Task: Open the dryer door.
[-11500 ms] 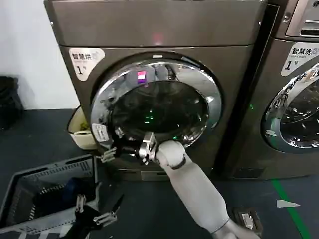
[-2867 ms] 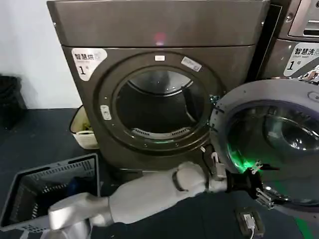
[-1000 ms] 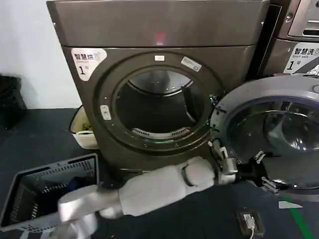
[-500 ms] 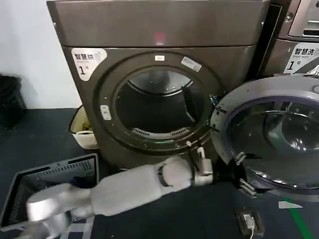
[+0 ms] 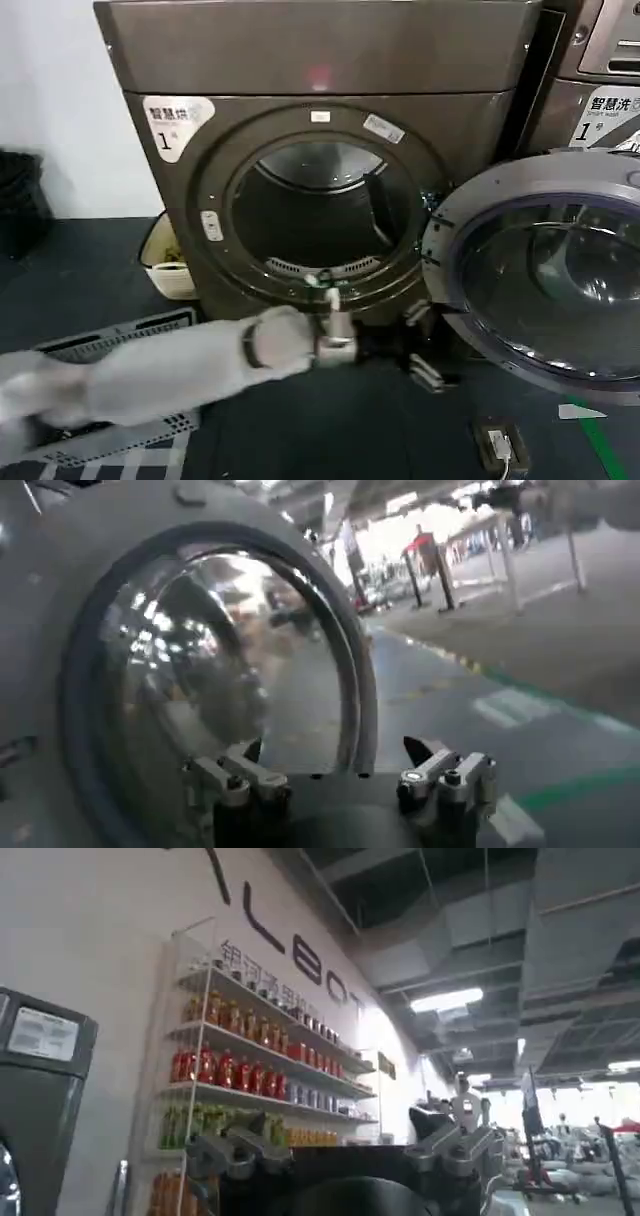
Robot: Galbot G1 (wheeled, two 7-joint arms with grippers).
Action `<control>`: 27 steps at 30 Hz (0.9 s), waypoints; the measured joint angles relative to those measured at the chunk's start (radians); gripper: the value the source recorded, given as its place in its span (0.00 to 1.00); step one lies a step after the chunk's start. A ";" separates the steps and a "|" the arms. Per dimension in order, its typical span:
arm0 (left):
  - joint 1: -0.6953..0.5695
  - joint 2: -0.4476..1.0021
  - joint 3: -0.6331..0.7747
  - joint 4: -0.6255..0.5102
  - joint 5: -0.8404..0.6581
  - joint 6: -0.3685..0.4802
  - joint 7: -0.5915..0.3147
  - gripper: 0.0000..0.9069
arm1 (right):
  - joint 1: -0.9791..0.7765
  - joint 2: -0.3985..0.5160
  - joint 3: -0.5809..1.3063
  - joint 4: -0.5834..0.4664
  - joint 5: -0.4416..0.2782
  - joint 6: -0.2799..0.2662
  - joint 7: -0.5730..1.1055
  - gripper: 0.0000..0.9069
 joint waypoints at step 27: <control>-0.356 0.505 0.489 0.144 0.157 -0.166 0.020 1.00 | 0.017 -0.022 -0.024 -0.015 -0.027 0.004 -0.006 1.00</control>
